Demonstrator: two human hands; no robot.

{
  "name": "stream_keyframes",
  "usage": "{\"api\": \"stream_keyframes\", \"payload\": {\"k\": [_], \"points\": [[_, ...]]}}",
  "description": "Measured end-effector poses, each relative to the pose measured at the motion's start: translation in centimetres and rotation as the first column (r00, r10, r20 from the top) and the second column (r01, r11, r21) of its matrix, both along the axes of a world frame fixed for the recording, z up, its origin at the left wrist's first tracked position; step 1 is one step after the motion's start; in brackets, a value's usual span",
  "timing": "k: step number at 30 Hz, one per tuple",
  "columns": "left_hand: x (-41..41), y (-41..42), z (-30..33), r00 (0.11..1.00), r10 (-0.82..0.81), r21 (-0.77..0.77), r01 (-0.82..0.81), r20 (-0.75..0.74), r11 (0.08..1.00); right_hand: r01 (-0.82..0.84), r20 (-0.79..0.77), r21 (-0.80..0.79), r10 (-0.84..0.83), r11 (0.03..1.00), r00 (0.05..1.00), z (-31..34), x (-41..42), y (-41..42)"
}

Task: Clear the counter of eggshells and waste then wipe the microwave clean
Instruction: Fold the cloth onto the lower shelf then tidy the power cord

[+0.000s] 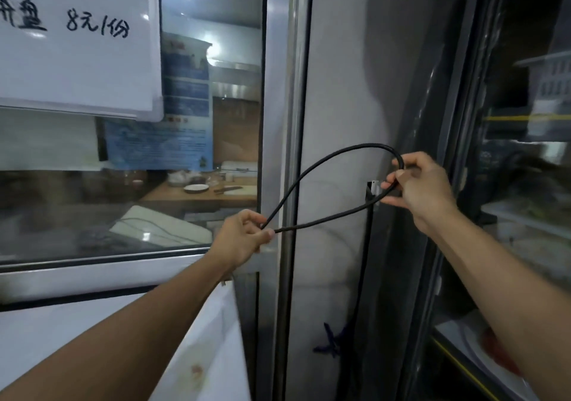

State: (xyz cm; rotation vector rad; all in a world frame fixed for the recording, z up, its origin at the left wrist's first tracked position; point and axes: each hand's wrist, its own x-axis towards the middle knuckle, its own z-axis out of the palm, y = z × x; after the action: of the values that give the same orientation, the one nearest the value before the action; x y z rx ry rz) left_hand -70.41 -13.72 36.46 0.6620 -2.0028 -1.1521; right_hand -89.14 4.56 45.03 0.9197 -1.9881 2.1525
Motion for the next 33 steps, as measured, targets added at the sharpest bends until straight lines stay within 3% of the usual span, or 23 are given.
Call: {"api": "stream_keyframes", "payload": {"k": [6,11,17,27,28,30,33], "points": [[-1.6,-3.0,0.0,0.992,0.018,-0.070,-0.009,0.126,0.998,-0.023,-0.021,-0.038,0.023,0.999,1.000,-1.9,0.3,-0.1],[-3.2,-4.2,-0.3,0.973,-0.156,-0.024,0.162,0.172,0.986,0.013,-0.006,-0.052,-0.014,0.999,1.000,-2.3,0.8,0.4],[-4.2,-5.2,-1.6,0.979,-0.187,-0.008,0.188,0.078,0.982,0.090,0.059,-0.013,-0.089,0.996,0.994,-3.7,1.8,1.0],[-4.1,-6.4,-2.9,0.982,-0.187,-0.128,0.188,0.024,0.974,0.163,0.130,0.097,-0.175,0.982,0.976,-6.5,3.5,2.2],[-4.0,-6.4,-2.9,0.982,-0.188,-0.133,0.190,0.025,0.973,0.189,0.091,0.162,-0.206,0.968,0.974,-6.6,3.5,2.3],[-4.0,-6.2,-2.9,0.978,-0.207,-0.133,0.209,0.033,0.969,0.343,-0.151,0.347,-0.310,0.873,0.939,-6.4,3.6,2.4],[-4.0,-5.8,-3.0,0.975,-0.211,-0.159,0.221,0.075,0.962,0.502,-0.566,0.370,-0.238,0.782,0.789,-5.5,4.6,1.0]]}}
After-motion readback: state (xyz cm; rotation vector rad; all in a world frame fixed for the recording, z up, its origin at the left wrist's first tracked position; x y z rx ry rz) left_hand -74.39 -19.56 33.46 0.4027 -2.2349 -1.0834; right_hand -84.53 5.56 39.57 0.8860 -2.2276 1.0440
